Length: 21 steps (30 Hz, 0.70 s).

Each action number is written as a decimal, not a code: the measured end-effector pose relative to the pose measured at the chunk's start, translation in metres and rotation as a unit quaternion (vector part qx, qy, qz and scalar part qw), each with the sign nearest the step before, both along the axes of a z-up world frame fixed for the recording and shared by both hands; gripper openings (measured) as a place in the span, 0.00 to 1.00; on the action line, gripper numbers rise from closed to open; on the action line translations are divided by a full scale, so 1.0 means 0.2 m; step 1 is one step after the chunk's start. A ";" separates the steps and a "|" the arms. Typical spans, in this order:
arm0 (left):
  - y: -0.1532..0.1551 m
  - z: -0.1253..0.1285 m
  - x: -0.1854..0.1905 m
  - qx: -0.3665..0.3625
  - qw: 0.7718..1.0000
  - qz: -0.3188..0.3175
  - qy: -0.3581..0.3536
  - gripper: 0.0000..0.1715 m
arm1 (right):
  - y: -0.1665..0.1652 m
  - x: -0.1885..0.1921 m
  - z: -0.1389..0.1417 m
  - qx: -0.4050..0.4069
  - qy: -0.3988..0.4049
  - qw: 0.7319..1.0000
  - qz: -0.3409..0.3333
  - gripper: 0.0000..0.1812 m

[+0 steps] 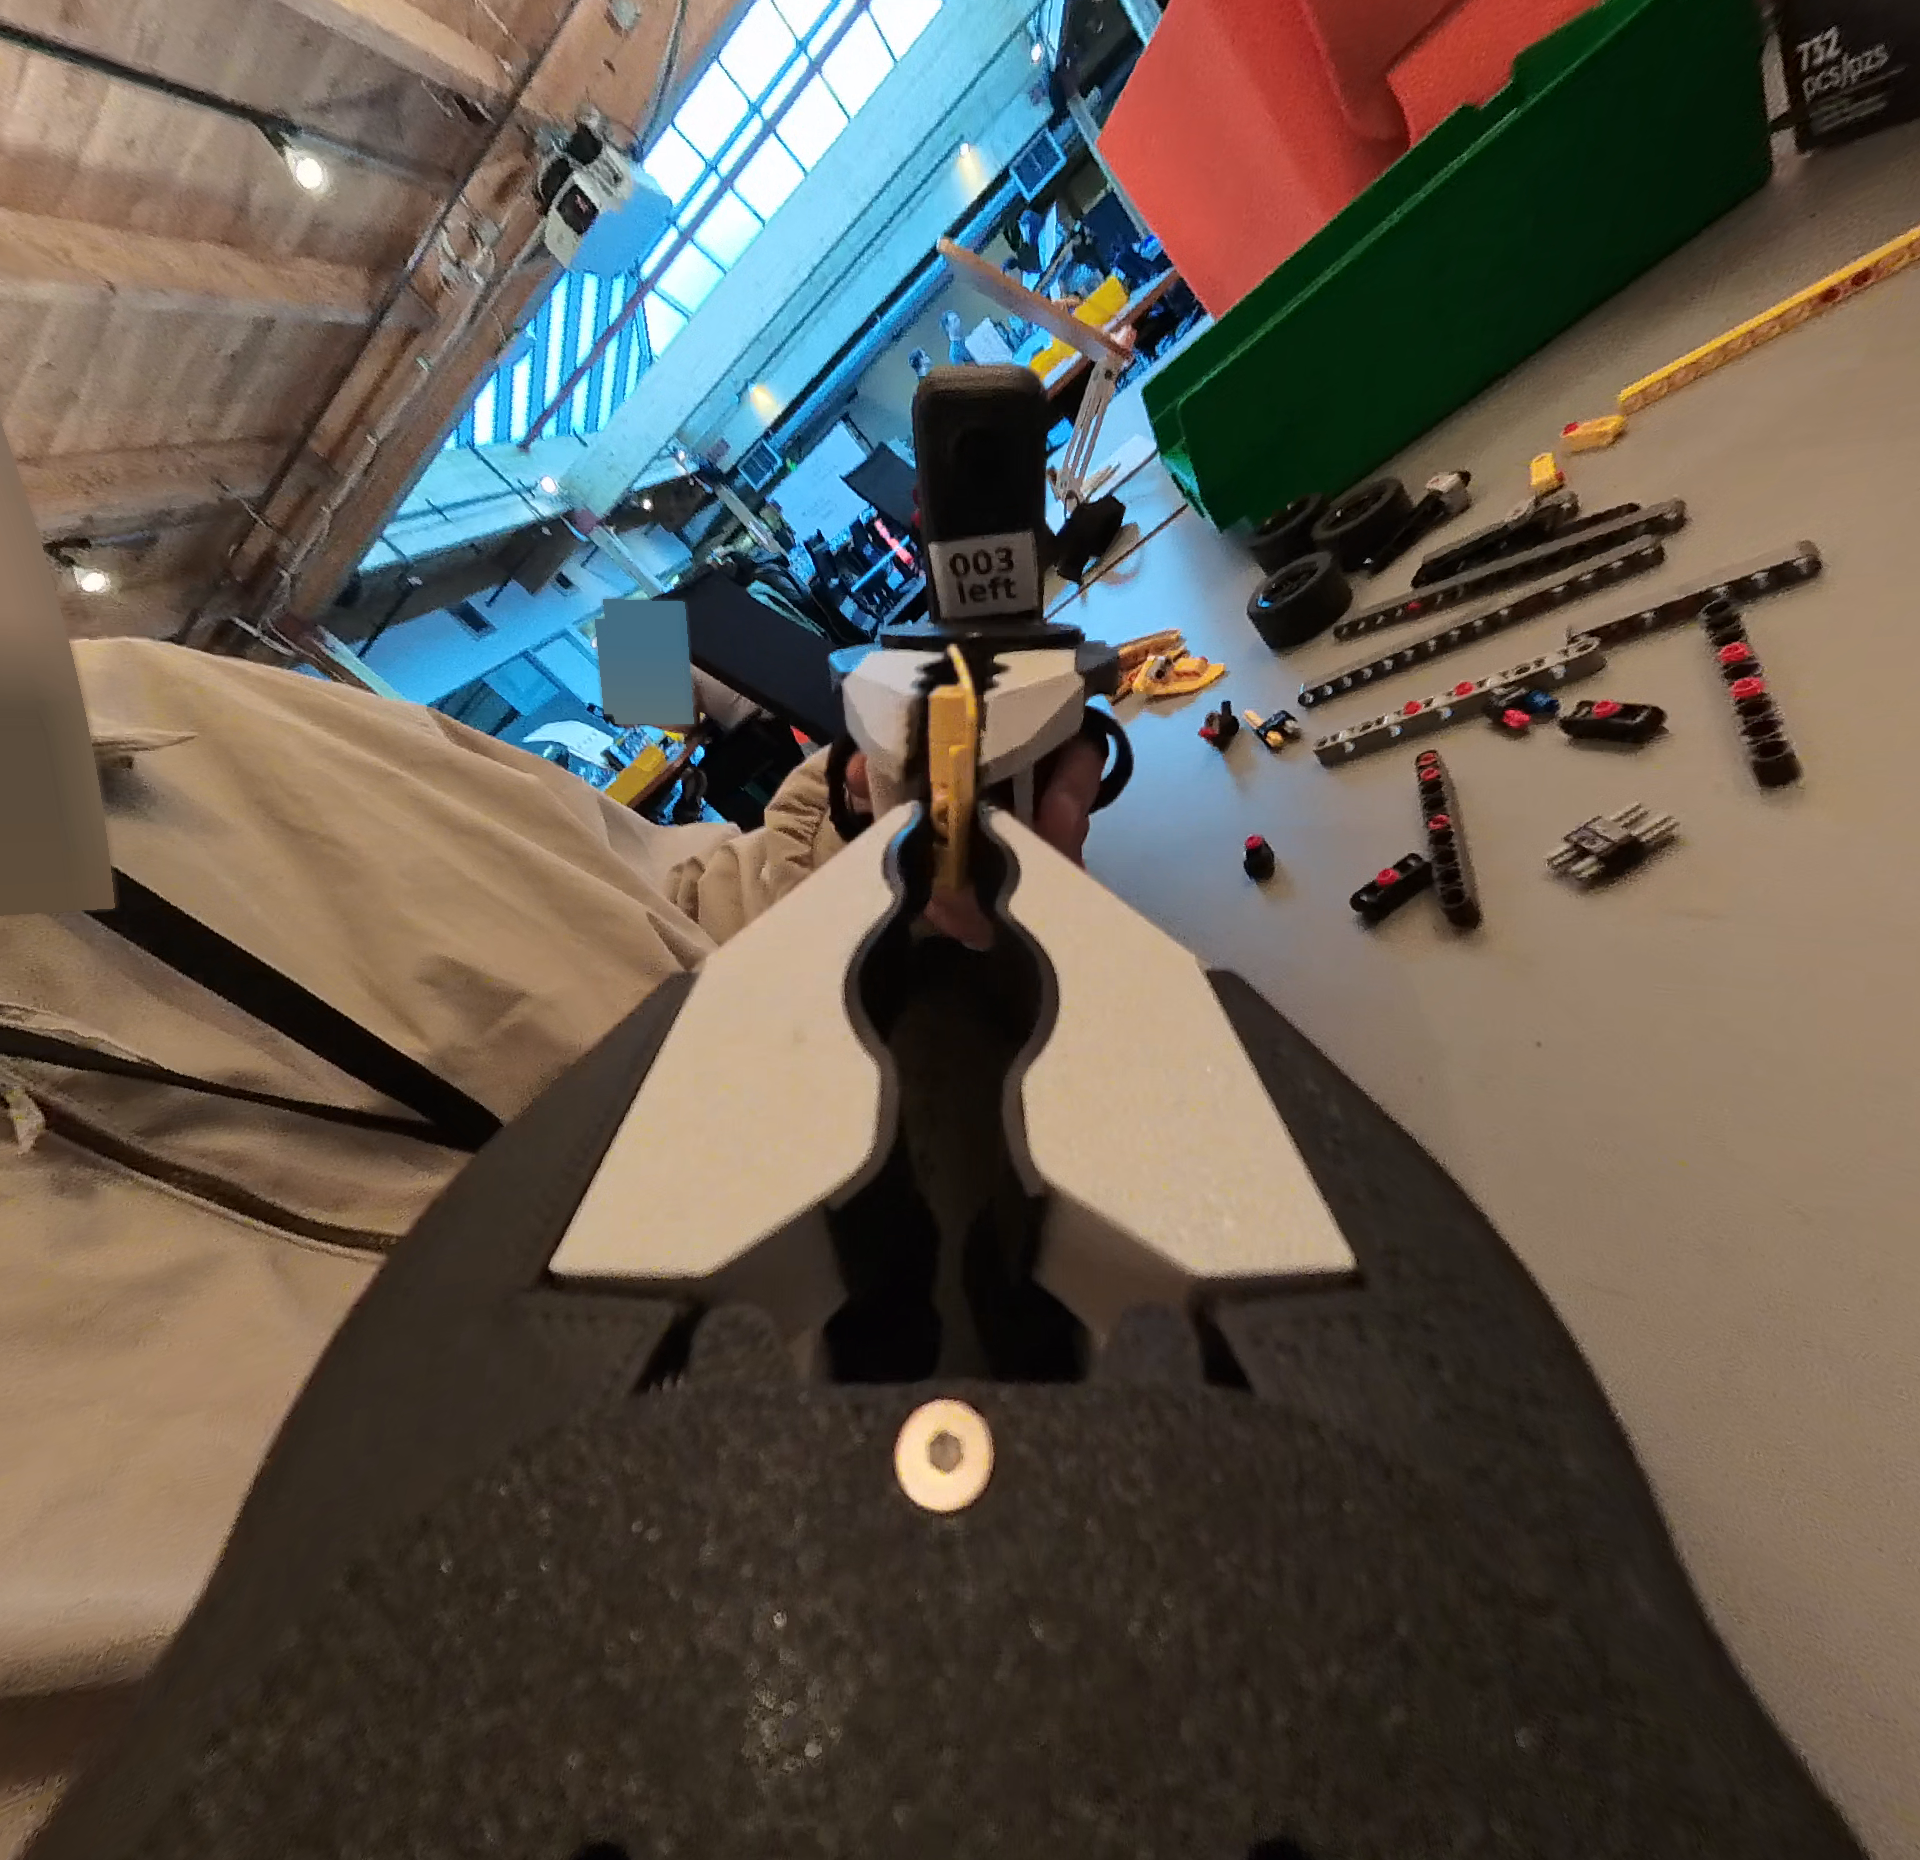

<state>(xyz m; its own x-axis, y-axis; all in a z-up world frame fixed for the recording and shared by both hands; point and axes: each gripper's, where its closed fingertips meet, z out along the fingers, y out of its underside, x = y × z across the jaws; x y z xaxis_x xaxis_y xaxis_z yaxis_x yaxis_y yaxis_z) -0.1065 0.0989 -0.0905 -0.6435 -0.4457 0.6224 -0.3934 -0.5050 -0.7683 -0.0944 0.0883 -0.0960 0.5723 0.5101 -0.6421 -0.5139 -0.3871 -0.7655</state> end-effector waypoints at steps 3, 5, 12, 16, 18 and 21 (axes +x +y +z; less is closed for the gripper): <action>0.01 -0.01 0.01 -0.002 1.000 0.007 0.003 0.04 | 0.01 -0.02 -0.01 -0.006 0.010 1.000 0.004 0.04; 0.03 -0.02 0.01 -0.010 1.000 0.009 0.012 0.04 | 0.02 -0.02 -0.02 -0.012 0.009 1.000 0.002 0.04; 0.02 -0.01 0.01 -0.002 1.000 0.014 0.008 0.17 | -0.01 -0.06 -0.04 -0.018 -0.009 0.999 0.029 0.04; -0.05 -0.04 0.00 0.054 0.999 0.000 -0.001 0.17 | 0.00 -0.14 -0.09 -0.037 -0.038 0.997 0.058 0.04; -0.08 -0.05 -0.01 0.075 0.997 -0.009 -0.010 0.07 | 0.00 -0.15 -0.09 -0.037 -0.041 0.997 0.056 0.04; -0.07 -0.06 -0.01 0.088 0.996 0.002 -0.014 0.04 | 0.01 -0.14 -0.10 -0.040 -0.043 0.997 0.049 0.04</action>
<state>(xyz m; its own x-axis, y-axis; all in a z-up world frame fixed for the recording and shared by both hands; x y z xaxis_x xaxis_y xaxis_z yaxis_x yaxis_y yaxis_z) -0.1078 0.0848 -0.1018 -0.6578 -0.5488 0.5159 -0.3692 -0.3621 -0.8559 -0.1220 0.0902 -0.1158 0.5770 0.5159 -0.6332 -0.4036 -0.4939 -0.7702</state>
